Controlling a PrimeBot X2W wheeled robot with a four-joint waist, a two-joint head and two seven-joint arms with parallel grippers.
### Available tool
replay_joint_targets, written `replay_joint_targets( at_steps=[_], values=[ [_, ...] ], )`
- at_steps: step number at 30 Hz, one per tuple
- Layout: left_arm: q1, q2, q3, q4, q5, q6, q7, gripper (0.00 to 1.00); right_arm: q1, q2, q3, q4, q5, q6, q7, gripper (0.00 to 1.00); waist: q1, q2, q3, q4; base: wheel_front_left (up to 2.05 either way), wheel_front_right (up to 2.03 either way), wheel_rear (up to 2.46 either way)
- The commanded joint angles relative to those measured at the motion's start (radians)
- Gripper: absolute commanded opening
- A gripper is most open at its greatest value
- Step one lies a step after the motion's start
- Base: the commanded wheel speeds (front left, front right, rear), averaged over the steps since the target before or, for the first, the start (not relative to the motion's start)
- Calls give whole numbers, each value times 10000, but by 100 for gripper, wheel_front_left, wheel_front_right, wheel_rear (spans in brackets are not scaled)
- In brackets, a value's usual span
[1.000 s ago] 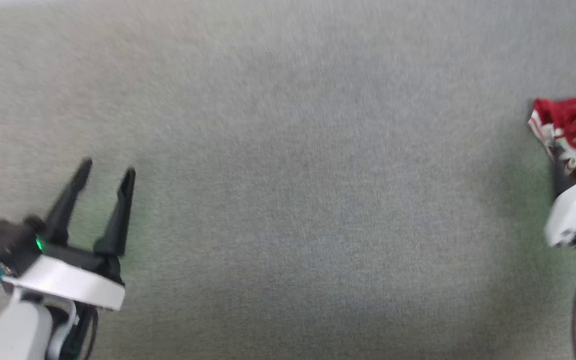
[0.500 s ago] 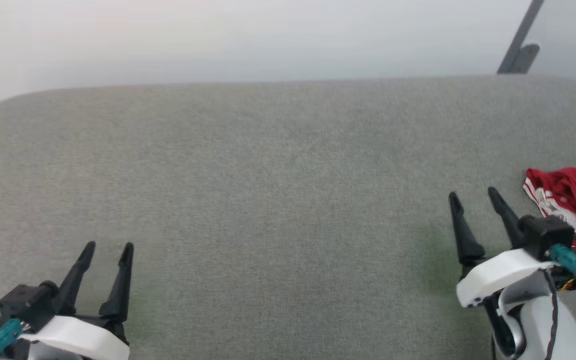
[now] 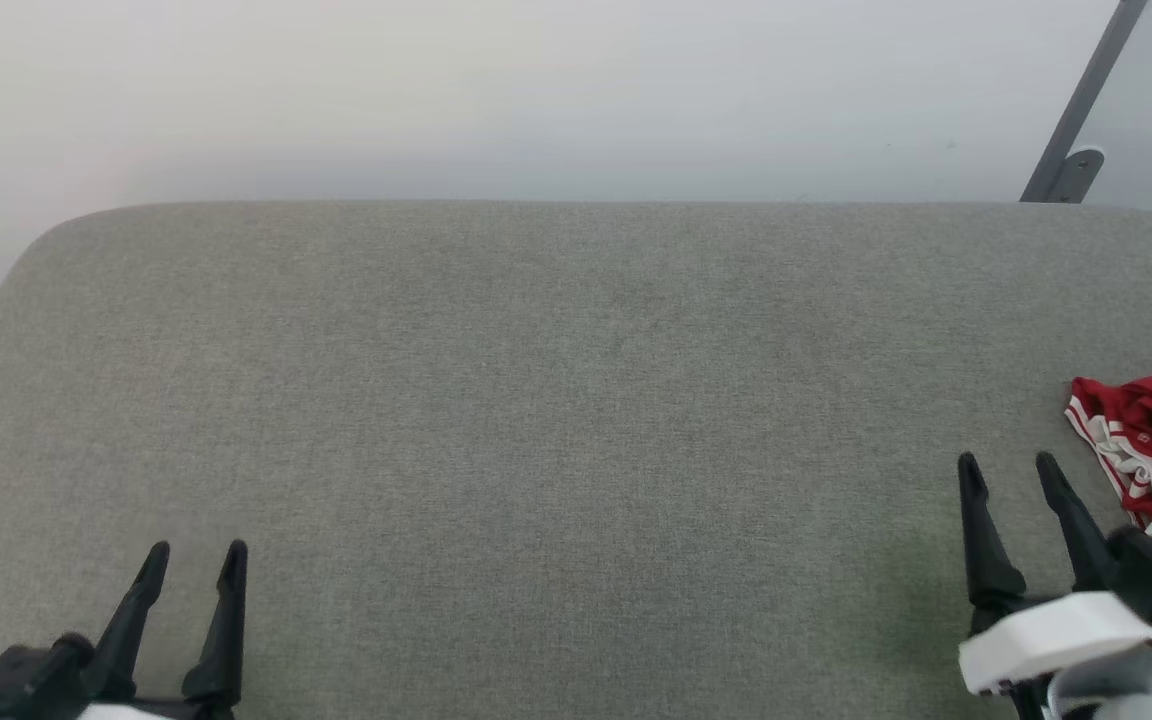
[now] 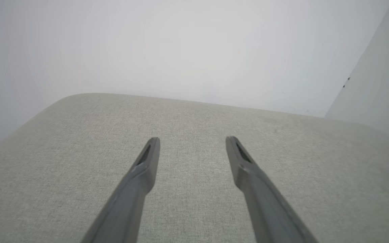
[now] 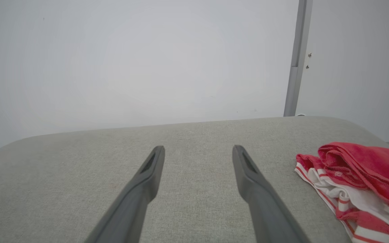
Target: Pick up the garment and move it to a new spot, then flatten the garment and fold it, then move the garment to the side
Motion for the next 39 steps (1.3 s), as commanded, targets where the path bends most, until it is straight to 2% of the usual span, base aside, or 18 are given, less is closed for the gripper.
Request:
replay_joint_targets(
  at_steps=[1, 12, 29, 30, 34, 39],
  values=[
    [209, -21, 94, -140, 71, 26, -49, 100, 225, 46, -108, -205, -63, -23, 68, 100, -1, 0, 15, 31, 0, 0, 0],
    [884, -237, 686, -899, 376, 26, -49, 100, 1204, 376, -613, -1647, -287, -23, 647, 100, -1, 0, 89, 81, 0, 0, 0],
    [806, -246, 618, -1025, 343, 26, -47, 100, 1333, 502, -506, -2013, -343, -23, 805, 100, -1, 0, 143, -61, 0, 0, 0],
    [793, -287, 580, -949, 303, -2, 5, 0, 1242, 464, -525, -1972, -334, 2, 782, 0, -1, 0, 143, -63, 0, 0, 0],
    [809, -571, 467, -584, 263, -1, 35, 0, 1356, 510, -534, -1579, -306, 2, 800, 0, 0, 0, 142, -67, 0, 0, 0],
    [628, -724, 499, -471, -519, 9, 241, 0, 1221, 516, -545, -1418, 603, 1, 968, 0, 0, 0, 131, -86, 0, 0, 0]
  ],
)
